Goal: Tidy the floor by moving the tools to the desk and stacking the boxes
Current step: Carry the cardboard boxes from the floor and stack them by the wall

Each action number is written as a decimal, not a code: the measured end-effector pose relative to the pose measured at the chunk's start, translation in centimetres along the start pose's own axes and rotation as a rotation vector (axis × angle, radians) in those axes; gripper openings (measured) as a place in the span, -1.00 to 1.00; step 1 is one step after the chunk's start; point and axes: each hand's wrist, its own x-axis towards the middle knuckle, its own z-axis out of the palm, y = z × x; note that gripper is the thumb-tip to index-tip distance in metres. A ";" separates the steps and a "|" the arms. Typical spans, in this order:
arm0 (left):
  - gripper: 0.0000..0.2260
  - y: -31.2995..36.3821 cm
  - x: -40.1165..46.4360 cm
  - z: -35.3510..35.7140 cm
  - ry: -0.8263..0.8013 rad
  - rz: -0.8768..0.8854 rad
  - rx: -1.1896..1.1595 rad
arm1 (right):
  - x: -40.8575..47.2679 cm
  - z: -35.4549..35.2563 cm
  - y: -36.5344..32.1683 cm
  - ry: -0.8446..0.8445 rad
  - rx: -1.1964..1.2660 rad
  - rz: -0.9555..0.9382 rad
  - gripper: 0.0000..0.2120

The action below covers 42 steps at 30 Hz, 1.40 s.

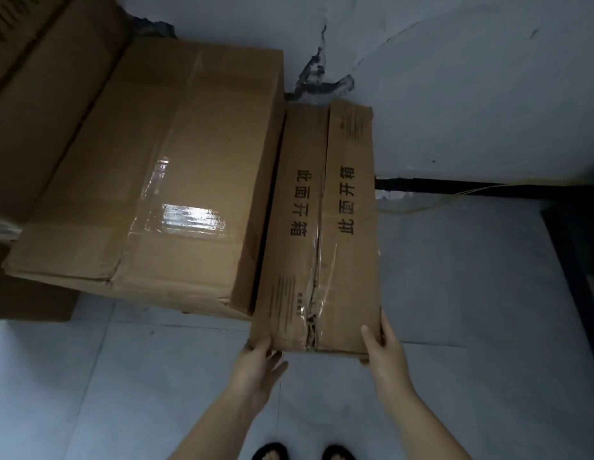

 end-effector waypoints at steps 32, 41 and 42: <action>-0.63 8.6 -41.8 -5.7 -0.401 0.811 1.184 | -36.8 -13.6 -22.9 -0.467 -0.557 -0.434 -0.51; -0.47 2.6 -44.9 -10.0 -0.368 0.927 0.990 | -44.8 -14.2 -16.6 -0.270 -0.450 -0.481 -0.25; -0.50 2.3 -44.7 -10.2 -0.387 0.926 0.971 | -45.2 -13.8 -16.1 -0.237 -0.424 -0.473 -0.25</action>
